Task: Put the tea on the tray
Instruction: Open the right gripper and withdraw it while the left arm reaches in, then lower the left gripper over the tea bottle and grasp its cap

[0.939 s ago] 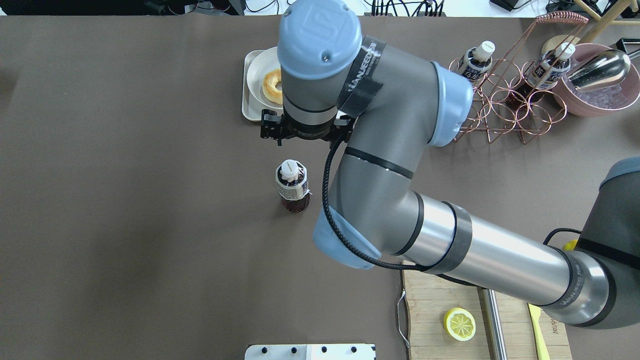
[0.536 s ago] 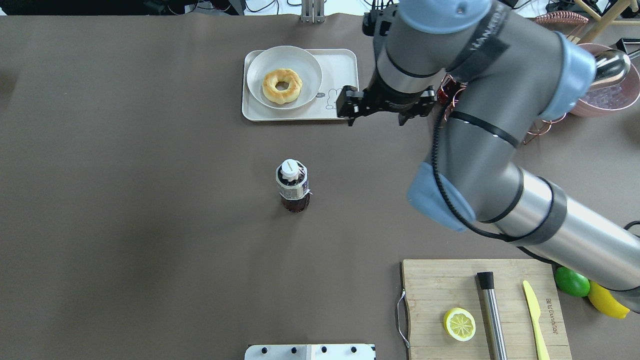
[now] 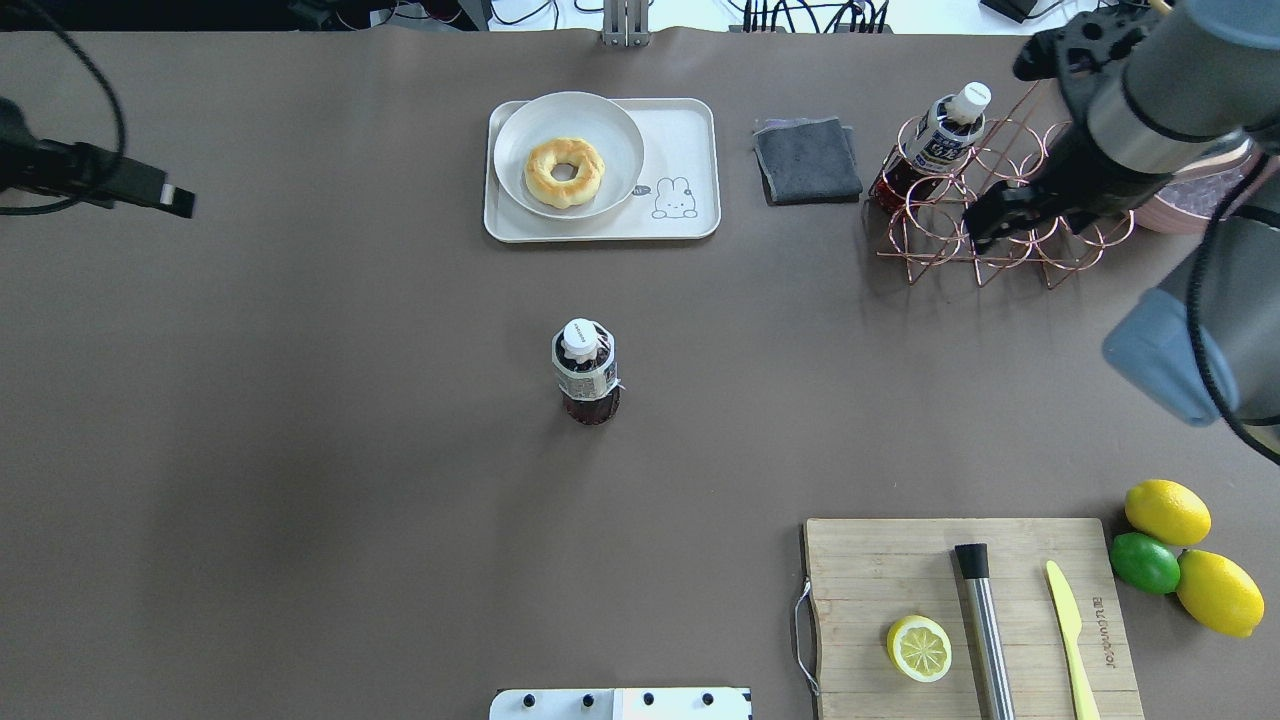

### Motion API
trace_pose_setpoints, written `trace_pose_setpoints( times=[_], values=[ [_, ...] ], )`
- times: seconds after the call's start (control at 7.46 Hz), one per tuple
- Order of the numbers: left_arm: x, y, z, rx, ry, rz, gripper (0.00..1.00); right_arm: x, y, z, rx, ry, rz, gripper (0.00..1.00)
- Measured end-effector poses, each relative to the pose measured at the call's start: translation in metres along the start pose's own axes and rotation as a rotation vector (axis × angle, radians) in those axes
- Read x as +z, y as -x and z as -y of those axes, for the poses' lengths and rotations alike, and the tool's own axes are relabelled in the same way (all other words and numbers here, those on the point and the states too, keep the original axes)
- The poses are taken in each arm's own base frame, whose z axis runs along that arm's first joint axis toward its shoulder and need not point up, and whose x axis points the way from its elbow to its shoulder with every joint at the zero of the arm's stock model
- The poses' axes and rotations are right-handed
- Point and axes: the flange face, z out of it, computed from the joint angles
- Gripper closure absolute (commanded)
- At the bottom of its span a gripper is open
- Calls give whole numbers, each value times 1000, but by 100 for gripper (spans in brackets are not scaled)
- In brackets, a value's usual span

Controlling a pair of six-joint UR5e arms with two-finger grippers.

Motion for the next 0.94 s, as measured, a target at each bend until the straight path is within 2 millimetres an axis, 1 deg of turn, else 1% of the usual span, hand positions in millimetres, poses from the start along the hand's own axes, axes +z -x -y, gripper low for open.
trace_pose_setpoints(
  times=[0.13,0.27,0.4,0.54,0.67,0.8,0.94],
  values=[
    [24,-59,10,-48,8,11,0,2,-54,-16,-30,17,-21,0],
    [41,-129,22,-90,23,50,0,6,-109,-34,-57,25,-23,0],
    [53,-199,26,-121,37,99,0,12,-158,-54,-72,21,-14,0],
    [63,-257,20,-145,46,128,0,19,-201,-72,-74,13,3,0],
    [73,-298,12,-177,45,140,0,29,-240,-88,-80,0,18,0],
    [85,-328,4,-203,36,150,1,40,-273,-101,-85,-19,35,0],
    [100,-351,-3,-219,20,167,2,51,-303,-116,-96,-37,44,0]
  ],
)
